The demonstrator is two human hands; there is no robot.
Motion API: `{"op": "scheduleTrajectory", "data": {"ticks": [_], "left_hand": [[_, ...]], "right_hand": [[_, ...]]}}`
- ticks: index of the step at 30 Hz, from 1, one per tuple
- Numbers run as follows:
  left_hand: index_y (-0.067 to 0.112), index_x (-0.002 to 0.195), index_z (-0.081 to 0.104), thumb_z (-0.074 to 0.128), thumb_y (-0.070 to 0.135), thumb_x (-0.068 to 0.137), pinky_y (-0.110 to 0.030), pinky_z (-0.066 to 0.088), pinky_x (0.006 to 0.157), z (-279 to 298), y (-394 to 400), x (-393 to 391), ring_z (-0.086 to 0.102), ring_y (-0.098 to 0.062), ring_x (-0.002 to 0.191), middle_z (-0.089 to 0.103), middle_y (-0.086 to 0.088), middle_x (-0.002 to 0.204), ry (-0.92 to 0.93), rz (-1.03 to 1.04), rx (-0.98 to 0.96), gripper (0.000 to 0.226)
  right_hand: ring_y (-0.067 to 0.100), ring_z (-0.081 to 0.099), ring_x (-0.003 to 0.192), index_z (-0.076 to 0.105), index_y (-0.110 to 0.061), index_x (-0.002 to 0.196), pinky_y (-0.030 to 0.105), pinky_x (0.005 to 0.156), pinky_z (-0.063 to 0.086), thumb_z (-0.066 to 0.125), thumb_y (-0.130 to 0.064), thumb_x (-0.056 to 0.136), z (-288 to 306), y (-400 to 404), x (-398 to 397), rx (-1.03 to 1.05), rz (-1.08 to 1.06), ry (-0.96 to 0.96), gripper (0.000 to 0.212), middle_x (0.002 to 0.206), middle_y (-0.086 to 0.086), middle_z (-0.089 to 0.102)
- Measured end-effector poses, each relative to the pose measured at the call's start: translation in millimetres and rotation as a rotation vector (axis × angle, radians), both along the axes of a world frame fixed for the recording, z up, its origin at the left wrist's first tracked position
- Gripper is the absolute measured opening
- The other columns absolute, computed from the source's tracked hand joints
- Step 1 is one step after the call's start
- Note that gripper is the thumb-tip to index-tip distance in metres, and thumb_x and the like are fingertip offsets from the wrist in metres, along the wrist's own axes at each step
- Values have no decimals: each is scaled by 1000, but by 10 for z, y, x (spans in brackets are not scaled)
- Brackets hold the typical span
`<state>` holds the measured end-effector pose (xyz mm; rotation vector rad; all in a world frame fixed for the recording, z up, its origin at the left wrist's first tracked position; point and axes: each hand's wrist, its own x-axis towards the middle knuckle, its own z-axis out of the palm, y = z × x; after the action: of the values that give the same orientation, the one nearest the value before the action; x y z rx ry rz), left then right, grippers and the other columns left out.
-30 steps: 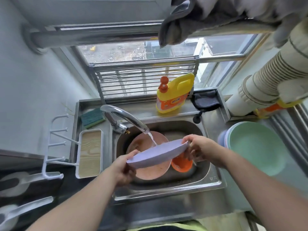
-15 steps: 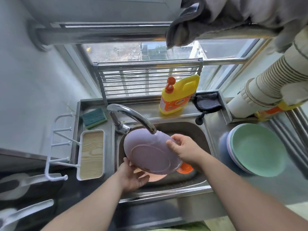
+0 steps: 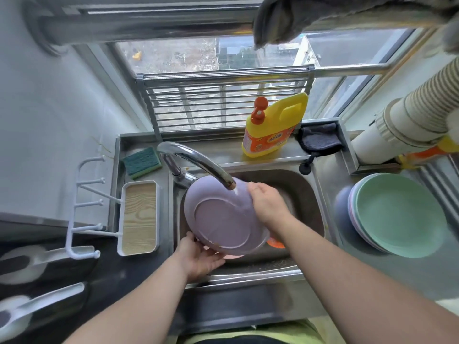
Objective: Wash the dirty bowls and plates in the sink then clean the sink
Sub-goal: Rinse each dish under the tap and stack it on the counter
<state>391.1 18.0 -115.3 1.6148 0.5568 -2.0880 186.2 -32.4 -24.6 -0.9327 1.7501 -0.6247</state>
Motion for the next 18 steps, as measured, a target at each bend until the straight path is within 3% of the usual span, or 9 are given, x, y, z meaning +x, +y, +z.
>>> {"op": "scheduleTrajectory", "data": {"ticks": [2,4,6,8,10,15,18], "left_hand": [[17,134,60,35,57,110,-59,33,118,33,-23,13,51,-46,137,64,-22,129,-23,-17,-49,52],[17,125,66,46,49,108,-58,34,120,53,-55,0,58,-42,129,65,-20,134,-31,-83,-109,41],[15,115,72,57,43,105,-56,37,118,99,-98,-68,64,-37,122,73,-15,123,-31,-171,-163,33],[13,104,77,61,39,104,-54,37,119,192,-154,-183,66,-34,118,79,-11,105,-29,-206,-205,31],[13,108,79,61,38,105,-54,40,119,313,-217,-323,66,-33,119,80,-11,106,-42,-230,-249,31],[18,120,76,68,40,101,-44,60,88,434,-355,-569,70,-28,110,81,-6,99,-125,-251,-322,30],[18,117,79,74,40,96,-37,58,75,437,-416,-629,70,-24,102,81,-2,96,-158,-219,-338,31]], "right_hand": [[22,69,99,76,-15,95,47,99,55,54,-50,94,-35,27,-156,67,-232,-143,42,102,1,77],[23,69,94,74,-11,96,44,90,57,59,-46,98,-140,99,-380,122,-455,-249,38,104,9,76],[27,71,92,73,-11,101,41,85,60,62,-51,94,-232,188,-587,182,-620,-342,42,105,13,75],[31,73,95,74,-16,105,50,90,60,59,-58,89,-315,284,-745,225,-716,-409,48,106,12,77],[30,71,90,72,-20,96,44,85,60,49,-48,97,-297,370,-842,239,-780,-464,36,96,7,77],[28,69,96,70,-22,87,41,85,58,42,-36,98,-308,543,-999,290,-888,-507,33,99,2,76],[28,71,100,73,-19,105,43,81,60,41,-38,102,-367,571,-998,378,-911,-534,37,112,4,77]]}}
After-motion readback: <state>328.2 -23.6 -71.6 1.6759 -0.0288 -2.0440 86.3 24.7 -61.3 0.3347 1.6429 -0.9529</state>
